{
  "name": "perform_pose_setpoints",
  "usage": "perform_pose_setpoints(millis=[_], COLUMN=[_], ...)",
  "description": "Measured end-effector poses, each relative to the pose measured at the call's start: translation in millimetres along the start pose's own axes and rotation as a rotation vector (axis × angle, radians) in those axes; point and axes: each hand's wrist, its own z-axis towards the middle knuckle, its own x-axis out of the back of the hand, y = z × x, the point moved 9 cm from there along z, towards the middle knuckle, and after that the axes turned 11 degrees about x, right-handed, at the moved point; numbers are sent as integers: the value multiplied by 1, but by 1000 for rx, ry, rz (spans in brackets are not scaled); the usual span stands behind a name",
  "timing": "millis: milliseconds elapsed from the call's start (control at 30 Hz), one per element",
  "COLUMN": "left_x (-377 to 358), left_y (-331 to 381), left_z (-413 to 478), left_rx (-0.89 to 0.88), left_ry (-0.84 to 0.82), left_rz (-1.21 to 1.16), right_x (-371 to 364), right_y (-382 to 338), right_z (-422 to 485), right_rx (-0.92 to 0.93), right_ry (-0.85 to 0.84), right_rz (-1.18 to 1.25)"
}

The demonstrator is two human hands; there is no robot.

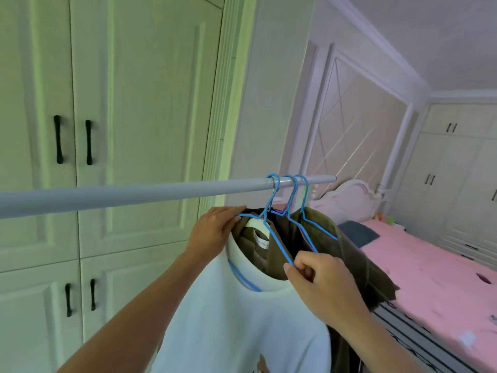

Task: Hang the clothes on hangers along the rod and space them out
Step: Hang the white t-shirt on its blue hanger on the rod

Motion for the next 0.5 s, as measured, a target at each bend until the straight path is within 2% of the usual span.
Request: perform_pose_setpoints(millis=[267, 400, 500], left_x=[-14, -13, -14], left_y=[-12, -8, -7], left_z=[2, 4, 1], left_rx=[5, -10, -9], left_ry=[-15, -6, 18], left_rz=[-3, 47, 74], right_x=[-6, -9, 17], right_y=[2, 15, 30], right_z=[-1, 1, -4], right_rx=[94, 45, 57], right_ry=[-33, -86, 93], right_rz=[-117, 66, 99])
